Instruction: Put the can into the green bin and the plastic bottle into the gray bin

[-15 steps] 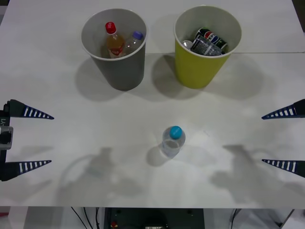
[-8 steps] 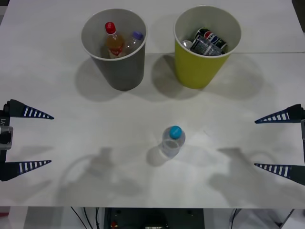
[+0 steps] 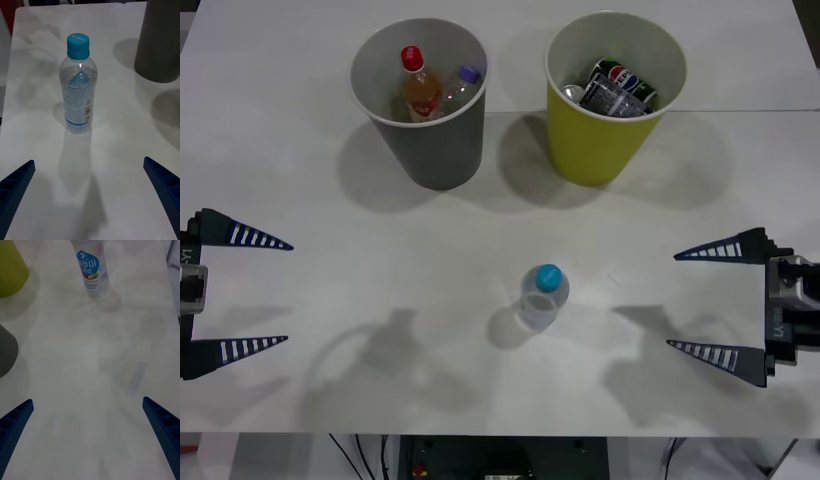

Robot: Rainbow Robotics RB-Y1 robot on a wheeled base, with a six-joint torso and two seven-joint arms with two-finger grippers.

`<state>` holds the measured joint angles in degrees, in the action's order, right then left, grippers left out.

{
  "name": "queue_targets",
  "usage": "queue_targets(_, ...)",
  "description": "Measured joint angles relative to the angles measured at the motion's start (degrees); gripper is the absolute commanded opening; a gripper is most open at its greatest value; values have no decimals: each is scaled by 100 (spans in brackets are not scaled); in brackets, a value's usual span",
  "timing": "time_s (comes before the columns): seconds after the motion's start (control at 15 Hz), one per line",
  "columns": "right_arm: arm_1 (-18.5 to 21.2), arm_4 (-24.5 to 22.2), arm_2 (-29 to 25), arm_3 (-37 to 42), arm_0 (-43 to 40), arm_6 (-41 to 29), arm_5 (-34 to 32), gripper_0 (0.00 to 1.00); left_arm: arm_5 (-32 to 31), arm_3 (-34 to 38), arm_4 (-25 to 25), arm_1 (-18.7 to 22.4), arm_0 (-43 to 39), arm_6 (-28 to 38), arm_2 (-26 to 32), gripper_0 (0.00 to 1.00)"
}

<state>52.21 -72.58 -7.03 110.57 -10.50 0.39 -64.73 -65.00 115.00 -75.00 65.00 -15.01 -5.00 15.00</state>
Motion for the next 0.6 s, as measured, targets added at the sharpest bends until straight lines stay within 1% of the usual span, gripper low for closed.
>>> queue_targets(0.13, -261, 0, 134, -142, 100, 240, -40, 100, 0, 0, 0, 0, 0, 0, 0, 100)
queue_targets(0.27, -591, -1, 250, -472, 257, 725, -126, 100, 0, 0, 0, 0, 0, 0, 0, 100)
queue_targets(0.47, -1140, -1, 298, -1199, 613, 1201, -587, 100, 0, 0, 0, 0, 1, 0, 0, 100)
queue_targets(0.6, -1485, -1, 321, -1679, 874, 1401, -878, 100, 0, 0, 0, 0, 1, 0, 0, 100)
